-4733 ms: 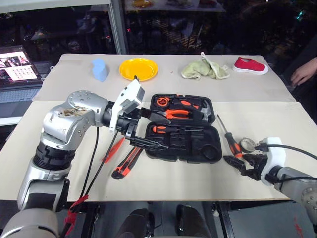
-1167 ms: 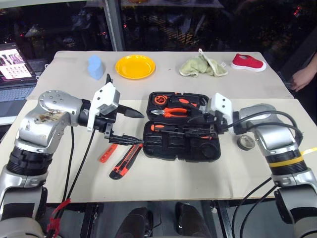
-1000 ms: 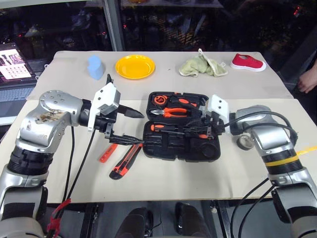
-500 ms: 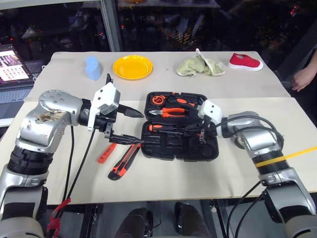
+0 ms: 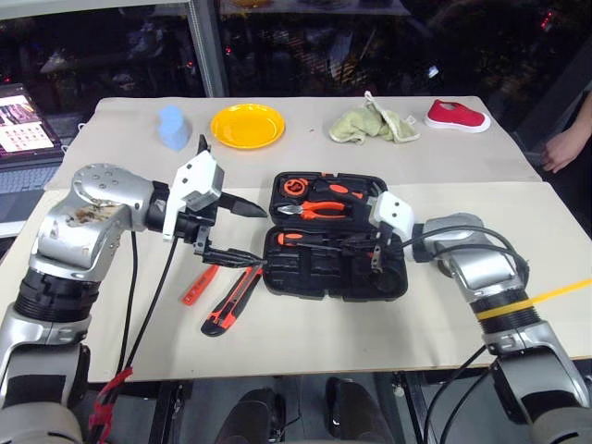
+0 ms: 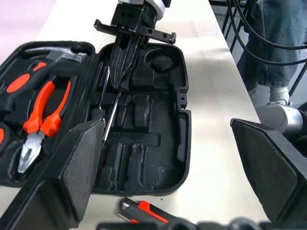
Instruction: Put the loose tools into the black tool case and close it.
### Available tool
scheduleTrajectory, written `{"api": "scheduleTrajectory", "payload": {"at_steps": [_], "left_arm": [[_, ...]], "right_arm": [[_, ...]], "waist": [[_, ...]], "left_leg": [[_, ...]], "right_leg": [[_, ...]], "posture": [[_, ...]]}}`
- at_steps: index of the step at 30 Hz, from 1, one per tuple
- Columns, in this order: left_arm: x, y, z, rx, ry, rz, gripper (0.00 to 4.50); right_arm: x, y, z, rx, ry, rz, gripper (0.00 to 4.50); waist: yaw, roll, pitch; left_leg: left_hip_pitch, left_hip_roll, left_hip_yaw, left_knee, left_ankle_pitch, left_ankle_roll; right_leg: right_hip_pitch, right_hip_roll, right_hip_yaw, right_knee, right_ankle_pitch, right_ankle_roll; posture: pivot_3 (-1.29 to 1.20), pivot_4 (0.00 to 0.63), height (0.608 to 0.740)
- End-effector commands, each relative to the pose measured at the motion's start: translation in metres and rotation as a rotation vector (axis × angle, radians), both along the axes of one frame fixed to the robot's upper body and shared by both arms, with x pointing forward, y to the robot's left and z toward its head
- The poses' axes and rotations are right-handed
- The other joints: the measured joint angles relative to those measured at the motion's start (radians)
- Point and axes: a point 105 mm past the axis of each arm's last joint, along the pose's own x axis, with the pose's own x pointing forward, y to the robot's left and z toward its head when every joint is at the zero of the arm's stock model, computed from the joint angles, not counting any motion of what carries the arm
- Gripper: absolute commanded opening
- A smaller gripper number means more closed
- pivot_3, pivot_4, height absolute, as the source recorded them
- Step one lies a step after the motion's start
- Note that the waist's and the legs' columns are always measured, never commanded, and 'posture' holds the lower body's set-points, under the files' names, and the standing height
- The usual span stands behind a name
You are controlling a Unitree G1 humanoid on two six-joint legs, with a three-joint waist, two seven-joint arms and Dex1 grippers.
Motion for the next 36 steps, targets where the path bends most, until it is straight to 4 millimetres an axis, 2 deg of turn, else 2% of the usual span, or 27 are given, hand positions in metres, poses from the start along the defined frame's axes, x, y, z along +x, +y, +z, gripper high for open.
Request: {"api": "scheduleTrajectory", "payload": {"at_steps": [1, 4, 8, 11, 15, 18, 20, 23, 26, 28, 31, 32, 36], "left_arm": [[0.001, -0.004, 0.009, -0.004, -0.049, -0.025, 4.5], [0.001, -0.005, 0.006, -0.003, -0.046, -0.03, 4.5], [0.003, -0.006, 0.002, -0.002, -0.038, -0.032, 4.5], [0.003, -0.007, 0.0, -0.002, -0.031, -0.034, 4.5], [0.002, -0.003, -0.001, -0.004, -0.013, -0.014, 4.5], [-0.002, 0.009, -0.008, -0.005, 0.031, 0.051, 4.5], [-0.007, 0.019, -0.012, -0.011, 0.069, 0.11, 4.5], [-0.014, 0.037, -0.017, -0.021, 0.098, 0.216, 4.5], [-0.026, 0.065, -0.02, -0.028, 0.12, 0.365, 4.5], [-0.039, 0.087, -0.029, 0.0, 0.137, 0.476, 4.5], [-0.064, 0.121, -0.044, 0.06, 0.166, 0.641, 4.5], [-0.072, 0.13, -0.048, 0.075, 0.177, 0.685, 4.5], [-0.094, 0.157, -0.065, 0.152, 0.21, 0.833, 4.5]], "right_arm": [[-0.005, -0.003, -0.029, -0.091, 0.087, 0.003, 0.05], [-0.005, -0.001, -0.018, -0.048, 0.081, 0.0, 0.05], [-0.015, 0.01, 0.045, 0.208, -0.012, 0.015, 0.05], [-0.027, 0.006, 0.085, 0.38, -0.015, -0.037, 0.05], [-0.057, -0.005, 0.109, 0.479, 0.001, -0.048, 0.05], [-0.094, -0.014, 0.104, 0.454, 0.029, -0.015, 0.05], [-0.113, -0.013, 0.099, 0.433, 0.071, 0.029, 0.6], [-0.127, -0.009, 0.099, 0.421, 0.091, 0.079, 1.51], [-0.133, -0.005, 0.104, 0.443, 0.105, 0.121, 2.51], [-0.136, -0.002, 0.107, 0.453, 0.117, 0.158, 3.27], [-0.137, 0.0, 0.109, 0.461, 0.131, 0.197, 4.32], [-0.137, 0.001, 0.109, 0.463, 0.135, 0.204, 4.47], [-0.132, 0.001, 0.105, 0.464, 0.145, 0.211, 4.47]], "waist": [[0.0, 0.0, 0.0], [0.0, 0.0, 0.0], [0.001, 0.0, 0.0], [0.002, 0.0, 0.0], [0.005, 0.0, 0.0], [0.016, 0.0, 0.0], [0.018, 0.0, 0.0], [0.007, 0.0, 0.001], [0.0, -0.001, 0.001], [-0.002, -0.001, 0.001], [0.0, -0.001, 0.002], [0.002, -0.002, 0.002], [0.017, -0.003, 0.002]], "left_leg": [[0.001, 0.0, 0.0, 0.0, 0.0, 0.0], [0.005, 0.0, 0.0, -0.001, 0.0, 0.0], [0.001, 0.0, 0.0, 0.0, 0.0, 0.0], [-0.006, 0.0, 0.0, 0.0, 0.0, -0.001], [-0.009, 0.0, -0.001, -0.001, 0.0, 0.0], [-0.009, 0.0, -0.004, -0.002, 0.0, 0.0], [-0.01, 0.0, -0.003, -0.002, 0.0, 0.001], [-0.01, 0.0, -0.001, -0.001, -0.001, 0.001], [-0.005, 0.001, 0.0, 0.0, -0.001, 0.002], [-0.001, 0.002, 0.0, -0.002, -0.004, 0.007], [0.001, 0.002, 0.001, -0.003, -0.003, 0.004], [0.001, 0.002, 0.001, -0.003, -0.001, 0.0], [0.002, 0.002, 0.001, -0.003, -0.005, -0.005]], "right_leg": [[0.0, 0.0, 0.0, 0.0, 0.0, 0.0], [0.002, 0.0, 0.0, 0.0, -0.001, -0.001], [0.0, 0.0, 0.001, 0.001, -0.001, -0.001], [-0.007, -0.001, 0.001, 0.002, 0.0, -0.001], [-0.007, -0.001, -0.001, 0.002, 0.0, -0.001], [-0.007, 0.0, -0.003, 0.001, 0.0, -0.001], [-0.007, -0.001, -0.003, 0.001, 0.0, -0.001], [-0.007, -0.001, -0.001, 0.001, 0.0, -0.001], [-0.004, -0.003, -0.001, -0.002, -0.001, -0.001], [-0.002, -0.004, 0.0, -0.001, -0.002, -0.001], [-0.003, -0.004, -0.001, 0.0, -0.002, -0.003], [-0.004, -0.005, -0.001, 0.001, -0.003, -0.003], [-0.003, -0.008, -0.004, -0.002, -0.003, -0.004]], "posture": [[0.0, 0.15, 0.74], [0.0, 0.15, 0.74], [0.0, 0.15, 0.74], [0.0, 0.15, 0.74], [0.0, 0.15, 0.74], [0.0, 0.15, 0.74], [0.0, 0.15, 0.74], [0.0, 0.15, 0.74], [0.0, 0.15, 0.74], [0.0, 0.15, 0.74], [0.0, 0.15, 0.74], [0.0, 0.15, 0.74], [0.0, 0.15, 0.74]]}}
